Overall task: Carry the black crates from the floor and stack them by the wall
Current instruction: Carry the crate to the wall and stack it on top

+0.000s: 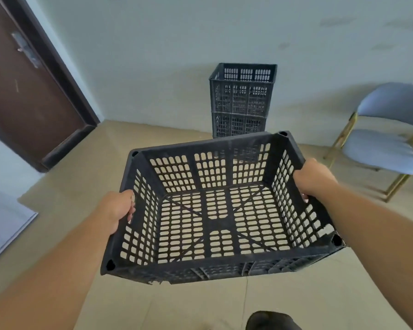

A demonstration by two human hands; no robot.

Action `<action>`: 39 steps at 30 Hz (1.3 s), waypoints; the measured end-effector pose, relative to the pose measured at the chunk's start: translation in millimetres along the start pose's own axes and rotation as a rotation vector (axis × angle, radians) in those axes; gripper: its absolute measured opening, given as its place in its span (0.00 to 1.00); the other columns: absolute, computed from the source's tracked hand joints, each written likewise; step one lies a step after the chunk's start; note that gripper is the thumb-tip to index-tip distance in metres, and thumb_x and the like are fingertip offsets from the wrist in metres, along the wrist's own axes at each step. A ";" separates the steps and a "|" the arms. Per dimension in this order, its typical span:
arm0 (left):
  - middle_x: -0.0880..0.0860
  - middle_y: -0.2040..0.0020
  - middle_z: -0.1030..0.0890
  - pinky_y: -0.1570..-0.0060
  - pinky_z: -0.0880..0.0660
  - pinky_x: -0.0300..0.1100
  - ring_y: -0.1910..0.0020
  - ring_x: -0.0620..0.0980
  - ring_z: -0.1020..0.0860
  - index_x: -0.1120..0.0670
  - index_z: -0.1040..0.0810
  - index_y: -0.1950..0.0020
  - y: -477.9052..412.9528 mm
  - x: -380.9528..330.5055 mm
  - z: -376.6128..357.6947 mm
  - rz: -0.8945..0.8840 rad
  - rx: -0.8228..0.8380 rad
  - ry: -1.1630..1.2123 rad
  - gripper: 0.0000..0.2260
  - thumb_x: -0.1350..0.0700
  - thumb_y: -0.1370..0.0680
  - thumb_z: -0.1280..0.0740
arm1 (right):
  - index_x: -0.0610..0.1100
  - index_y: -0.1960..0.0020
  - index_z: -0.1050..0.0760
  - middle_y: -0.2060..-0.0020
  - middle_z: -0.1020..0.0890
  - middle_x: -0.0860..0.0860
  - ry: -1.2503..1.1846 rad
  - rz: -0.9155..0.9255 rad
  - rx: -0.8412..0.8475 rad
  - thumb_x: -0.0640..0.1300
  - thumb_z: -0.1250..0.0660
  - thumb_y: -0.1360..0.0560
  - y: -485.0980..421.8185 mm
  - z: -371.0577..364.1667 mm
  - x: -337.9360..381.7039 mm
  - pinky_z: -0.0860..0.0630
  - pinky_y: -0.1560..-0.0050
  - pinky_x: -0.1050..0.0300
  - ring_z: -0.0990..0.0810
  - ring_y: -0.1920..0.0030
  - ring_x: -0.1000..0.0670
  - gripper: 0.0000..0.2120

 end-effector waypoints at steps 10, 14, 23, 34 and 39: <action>0.56 0.69 0.26 0.59 0.25 0.47 0.74 0.52 0.29 0.59 0.28 0.64 -121.7 -167.7 -86.2 -0.136 0.155 -0.130 0.21 0.50 0.15 0.43 | 0.35 0.40 0.29 0.57 0.19 0.40 -0.119 -0.108 -0.129 0.40 0.41 0.19 -132.8 43.9 18.3 0.18 0.60 0.47 0.17 0.64 0.42 0.11; 0.57 0.67 0.24 0.60 0.25 0.47 0.74 0.52 0.28 0.60 0.26 0.60 -158.3 -239.6 -119.8 -0.155 0.125 -0.123 0.19 0.49 0.15 0.41 | 0.34 0.43 0.27 0.61 0.18 0.40 -0.153 -0.107 -0.137 0.42 0.40 0.20 -211.1 69.0 34.4 0.18 0.63 0.49 0.17 0.66 0.42 0.12; 0.59 0.62 0.22 0.60 0.24 0.47 0.66 0.54 0.25 0.60 0.24 0.57 -230.6 -367.4 -179.8 -0.126 0.067 -0.056 0.18 0.49 0.16 0.40 | 0.35 0.45 0.25 0.63 0.18 0.40 -0.142 -0.044 -0.180 0.44 0.42 0.18 -365.2 136.1 95.5 0.25 0.68 0.54 0.19 0.64 0.42 0.13; 0.57 0.71 0.23 0.63 0.25 0.47 0.74 0.52 0.27 0.61 0.24 0.62 -368.7 -530.2 -238.7 -0.161 0.284 -0.045 0.20 0.51 0.15 0.38 | 0.33 0.58 0.22 0.72 0.17 0.40 -0.093 -0.103 -0.188 0.38 0.41 0.23 -532.8 168.5 180.9 0.26 0.71 0.56 0.17 0.67 0.40 0.12; 0.59 0.68 0.23 0.64 0.25 0.47 0.73 0.55 0.27 0.61 0.23 0.62 -432.4 -620.1 -255.9 -0.228 0.313 -0.105 0.19 0.51 0.16 0.37 | 0.31 0.63 0.19 0.74 0.16 0.41 -0.127 -0.168 -0.176 0.34 0.40 0.29 -597.8 190.2 227.1 0.20 0.64 0.53 0.15 0.66 0.39 0.12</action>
Point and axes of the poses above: each hand's wrist, its own y-axis away from the middle knuckle, its own z-axis out of the back of the hand, x = y × z, the point moved 8 cm from there along -y, towards the middle knuckle
